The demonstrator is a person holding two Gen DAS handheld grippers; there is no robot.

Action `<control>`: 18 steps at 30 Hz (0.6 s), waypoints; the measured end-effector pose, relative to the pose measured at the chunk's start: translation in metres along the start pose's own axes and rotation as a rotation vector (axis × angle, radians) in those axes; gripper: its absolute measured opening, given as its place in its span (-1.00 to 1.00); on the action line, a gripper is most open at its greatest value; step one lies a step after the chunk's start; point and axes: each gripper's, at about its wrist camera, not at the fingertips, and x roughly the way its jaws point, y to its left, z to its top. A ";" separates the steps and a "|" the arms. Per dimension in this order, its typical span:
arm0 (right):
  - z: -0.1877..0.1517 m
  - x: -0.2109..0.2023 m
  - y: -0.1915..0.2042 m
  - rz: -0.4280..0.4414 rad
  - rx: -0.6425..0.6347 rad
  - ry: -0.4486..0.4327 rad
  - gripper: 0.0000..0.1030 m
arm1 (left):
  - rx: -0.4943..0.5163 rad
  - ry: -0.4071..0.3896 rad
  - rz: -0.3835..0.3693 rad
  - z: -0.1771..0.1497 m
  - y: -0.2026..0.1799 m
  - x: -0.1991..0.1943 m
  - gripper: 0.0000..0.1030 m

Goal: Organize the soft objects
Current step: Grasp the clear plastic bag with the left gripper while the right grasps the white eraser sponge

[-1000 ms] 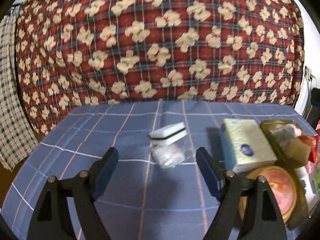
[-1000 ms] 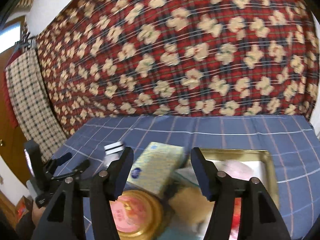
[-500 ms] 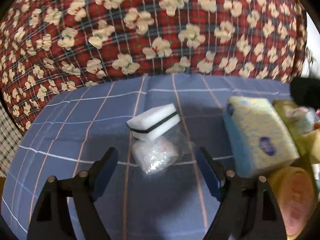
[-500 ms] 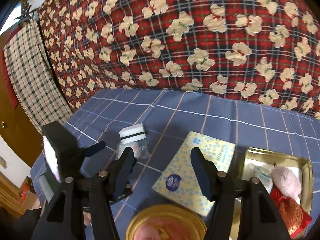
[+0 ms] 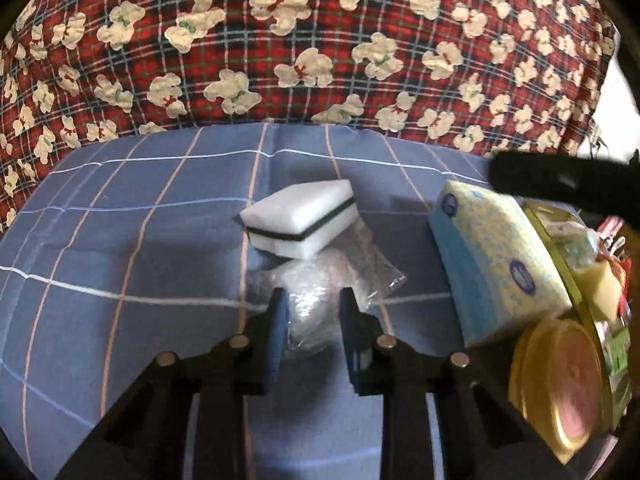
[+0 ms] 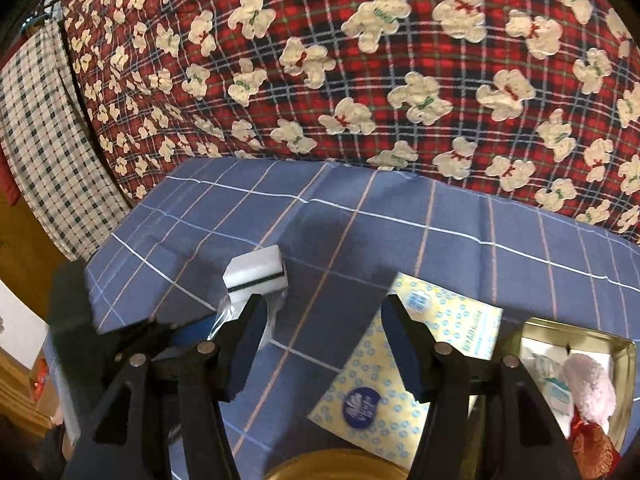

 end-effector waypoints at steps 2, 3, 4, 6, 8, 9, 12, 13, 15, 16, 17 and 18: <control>0.004 0.007 0.009 0.002 -0.013 0.016 0.20 | 0.000 -0.016 -0.018 -0.007 0.003 -0.011 -0.54; 0.006 0.012 0.013 -0.002 -0.022 0.024 0.20 | -0.006 -0.022 -0.029 -0.008 0.006 -0.014 -0.54; 0.008 0.016 0.017 -0.006 -0.031 0.032 0.20 | -0.017 -0.035 -0.036 -0.012 0.010 -0.020 -0.54; 0.011 0.027 0.026 -0.012 -0.047 0.057 0.20 | -0.026 -0.047 -0.026 -0.015 0.016 -0.026 -0.54; 0.015 0.038 0.032 -0.020 -0.062 0.077 0.20 | -0.021 -0.055 -0.022 -0.019 0.019 -0.032 -0.54; 0.016 0.043 0.035 -0.020 -0.067 0.086 0.20 | -0.018 -0.058 -0.022 -0.022 0.021 -0.036 -0.54; 0.019 0.057 0.039 -0.015 -0.066 0.114 0.22 | -0.021 -0.064 -0.012 -0.026 0.028 -0.041 -0.54; 0.020 0.061 0.040 -0.014 -0.068 0.121 0.27 | -0.026 -0.064 -0.008 -0.027 0.032 -0.042 -0.54; 0.022 0.071 0.044 -0.005 -0.078 0.143 0.40 | -0.045 -0.066 0.002 -0.026 0.039 -0.042 -0.54; 0.023 0.075 0.047 -0.003 -0.085 0.153 0.40 | -0.056 -0.065 0.011 -0.025 0.044 -0.041 -0.54; 0.025 0.080 0.049 -0.004 -0.093 0.161 0.40 | -0.063 -0.065 0.017 -0.024 0.047 -0.041 -0.54; 0.026 0.083 0.052 -0.005 -0.100 0.170 0.40 | -0.072 -0.065 0.031 -0.023 0.050 -0.039 -0.54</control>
